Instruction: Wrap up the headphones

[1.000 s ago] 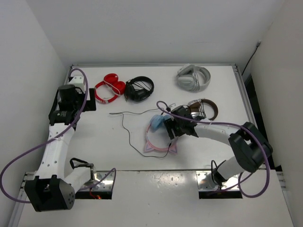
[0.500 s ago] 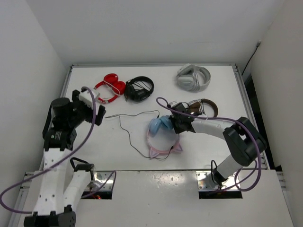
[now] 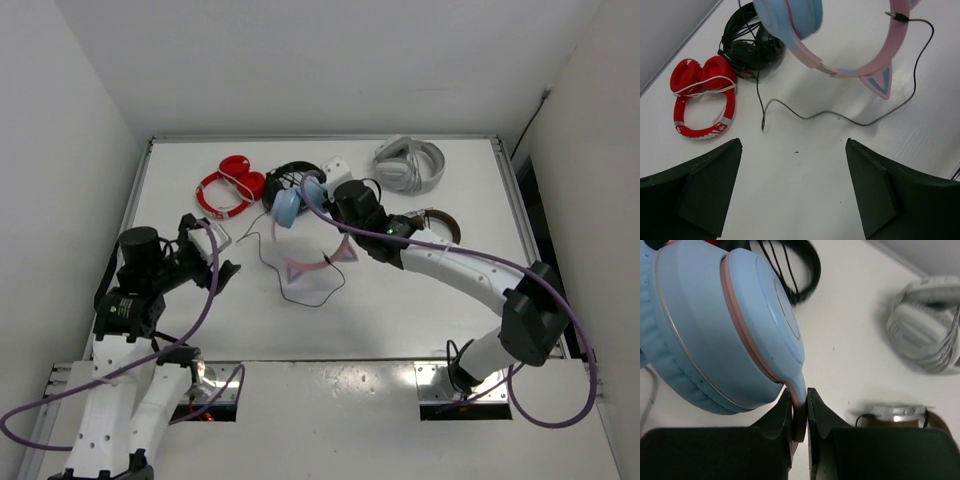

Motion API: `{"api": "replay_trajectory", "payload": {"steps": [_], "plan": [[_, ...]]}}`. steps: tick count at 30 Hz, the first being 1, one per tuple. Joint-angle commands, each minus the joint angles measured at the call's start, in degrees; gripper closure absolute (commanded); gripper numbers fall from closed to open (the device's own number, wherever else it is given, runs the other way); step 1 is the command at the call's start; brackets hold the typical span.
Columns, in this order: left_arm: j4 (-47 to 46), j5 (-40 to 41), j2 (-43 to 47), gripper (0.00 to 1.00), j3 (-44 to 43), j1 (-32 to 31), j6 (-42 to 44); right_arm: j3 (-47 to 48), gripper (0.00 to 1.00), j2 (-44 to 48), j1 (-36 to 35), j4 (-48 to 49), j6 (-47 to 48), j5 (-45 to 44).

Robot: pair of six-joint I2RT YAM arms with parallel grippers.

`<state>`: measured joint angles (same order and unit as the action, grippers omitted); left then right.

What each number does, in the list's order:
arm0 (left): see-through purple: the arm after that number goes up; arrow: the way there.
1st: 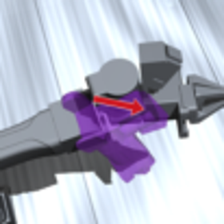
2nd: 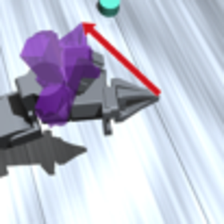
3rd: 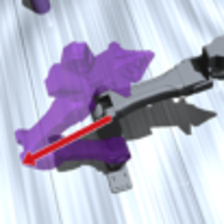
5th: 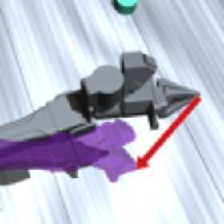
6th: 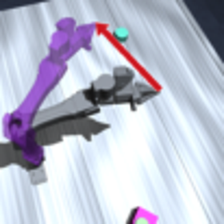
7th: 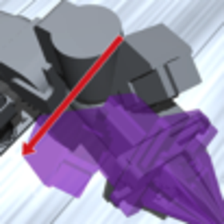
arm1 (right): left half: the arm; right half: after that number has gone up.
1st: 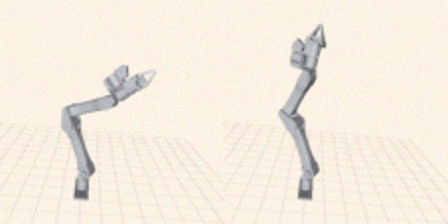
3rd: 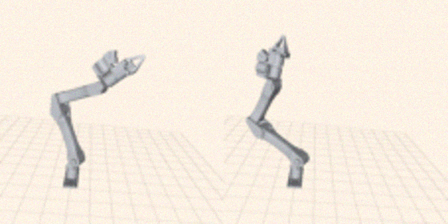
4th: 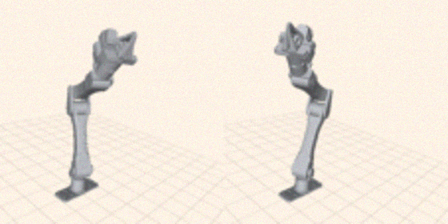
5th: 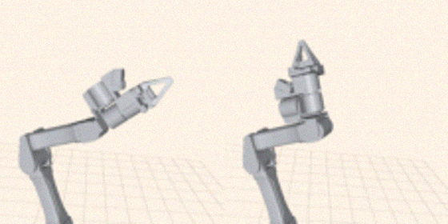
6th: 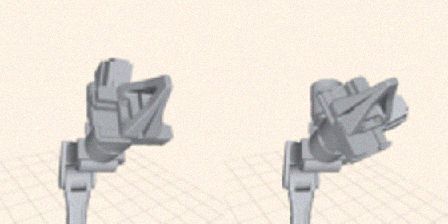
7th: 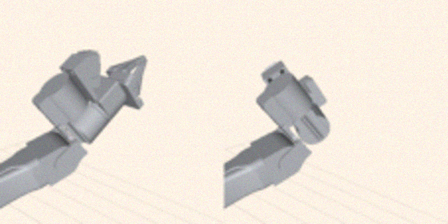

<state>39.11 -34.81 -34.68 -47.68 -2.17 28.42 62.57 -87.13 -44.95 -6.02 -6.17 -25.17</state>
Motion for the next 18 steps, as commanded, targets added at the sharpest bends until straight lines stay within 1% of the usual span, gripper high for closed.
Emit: {"api": "replay_trajectory", "payload": {"steps": [1,3,4,5,6,7,8,9,10,11,12,13,15,16,18], "plan": [[-0.79,-1.67,2.41,0.10,1.27,-0.29,1.11,5.90,1.00,1.79,-1.11,4.70,3.10,-4.10],[-0.79,-1.67,3.47,0.10,1.27,-0.29,1.11,4.07,1.00,2.22,-1.11,5.66,4.93,-5.24],[-0.79,-1.67,4.17,0.10,1.97,-0.29,1.11,0.49,1.00,2.23,-2.06,7.41,6.86,-6.98],[-0.79,-1.67,4.79,0.10,2.59,-0.29,1.11,-0.59,1.00,3.19,-4.68,9.08,9.66,-9.17],[-0.79,-1.67,4.79,0.10,2.59,-0.29,1.11,-1.65,1.00,4.42,-5.84,10.32,11.60,-10.59],[-0.79,-0.54,4.79,0.10,2.59,-0.29,1.11,-1.66,1.00,5.21,-6.37,10.85,13.02,-11.39],[-1.40,-0.52,5.49,0.10,2.59,-0.29,1.11,-0.96,1.00,5.22,-6.38,8.85,13.81,-10.79],[-1.41,0.00,5.50,0.10,3.20,-0.29,1.11,-0.95,1.00,5.22,-7.16,10.31,14.95,-12.35],[-1.93,0.00,5.50,0.10,3.21,-0.29,1.11,-0.95,1.00,6.09,-7.17,12.59,18.88,-15.67],[-2.54,0.00,5.50,0.10,3.21,-0.29,0.50,2.96,1.00,6.10,-7.17,12.61,18.92,-14.40],[-3.77,0.61,5.50,0.10,3.21,-0.29,-0.81,4.91,1.00,5.40,-6.56,7.74,18.92,-12.56],[-3.78,0.62,5.50,0.10,3.21,-0.29,-0.83,4.33,1.00,4.87,-7.08,9.26,20.31,-12.97],[-4.48,0.62,4.71,0.10,3.21,-0.29,-0.83,1.17,1.00,4.87,-8.66,19.24,27.06,-14.47],[-4.48,0.62,4.71,0.10,3.21,-0.29,-0.83,-2.59,1.00,4.87,-10.93,22.86,34.66,-15.69],[-5.01,1.32,4.18,0.10,2.51,-0.29,-1.35,-8.49,1.00,7.58,-11.83,38.20,45.15,-16.67]]}}
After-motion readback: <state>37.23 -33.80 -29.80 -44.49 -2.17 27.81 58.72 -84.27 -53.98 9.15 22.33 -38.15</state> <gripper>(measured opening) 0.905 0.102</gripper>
